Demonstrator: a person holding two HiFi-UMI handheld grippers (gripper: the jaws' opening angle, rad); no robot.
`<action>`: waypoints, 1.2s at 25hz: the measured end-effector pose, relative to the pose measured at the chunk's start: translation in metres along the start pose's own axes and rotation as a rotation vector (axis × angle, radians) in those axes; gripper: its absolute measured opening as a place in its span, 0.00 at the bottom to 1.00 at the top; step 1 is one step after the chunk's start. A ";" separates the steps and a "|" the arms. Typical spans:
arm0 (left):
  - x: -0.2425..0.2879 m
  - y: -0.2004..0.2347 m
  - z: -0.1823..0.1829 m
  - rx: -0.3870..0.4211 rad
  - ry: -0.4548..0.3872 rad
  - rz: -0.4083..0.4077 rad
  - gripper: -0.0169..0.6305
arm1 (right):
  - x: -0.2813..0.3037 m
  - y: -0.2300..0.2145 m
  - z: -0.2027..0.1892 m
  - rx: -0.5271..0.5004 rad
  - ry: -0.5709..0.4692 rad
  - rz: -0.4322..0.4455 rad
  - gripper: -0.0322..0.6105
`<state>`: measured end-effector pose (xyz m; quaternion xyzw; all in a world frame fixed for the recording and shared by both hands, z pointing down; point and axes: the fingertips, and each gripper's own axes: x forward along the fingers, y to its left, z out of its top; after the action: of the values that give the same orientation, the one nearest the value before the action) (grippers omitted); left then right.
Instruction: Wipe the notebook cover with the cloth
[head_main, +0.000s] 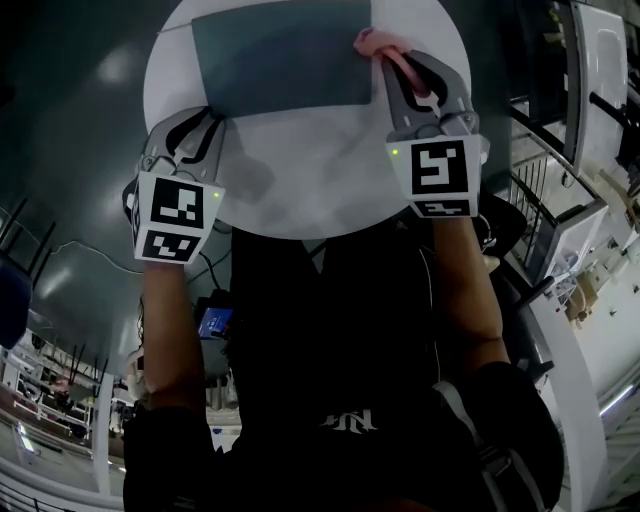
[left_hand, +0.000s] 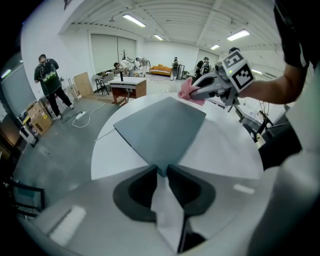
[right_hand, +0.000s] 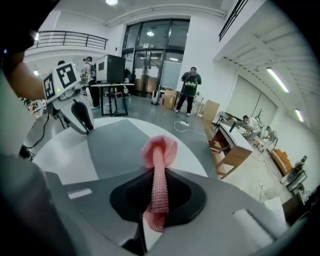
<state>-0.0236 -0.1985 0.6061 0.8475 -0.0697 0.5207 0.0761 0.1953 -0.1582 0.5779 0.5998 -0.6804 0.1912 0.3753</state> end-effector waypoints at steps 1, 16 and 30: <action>0.001 0.001 0.000 0.002 -0.006 0.000 0.12 | -0.002 0.006 0.011 0.005 -0.032 0.012 0.10; -0.002 0.006 -0.003 0.010 -0.070 -0.008 0.12 | 0.056 0.188 0.107 -0.076 -0.085 0.383 0.10; 0.002 0.008 0.001 0.010 -0.045 -0.020 0.12 | 0.051 0.152 0.072 -0.088 -0.056 0.349 0.10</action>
<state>-0.0232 -0.2064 0.6082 0.8599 -0.0602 0.5012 0.0756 0.0297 -0.2124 0.5982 0.4606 -0.7921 0.2066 0.3431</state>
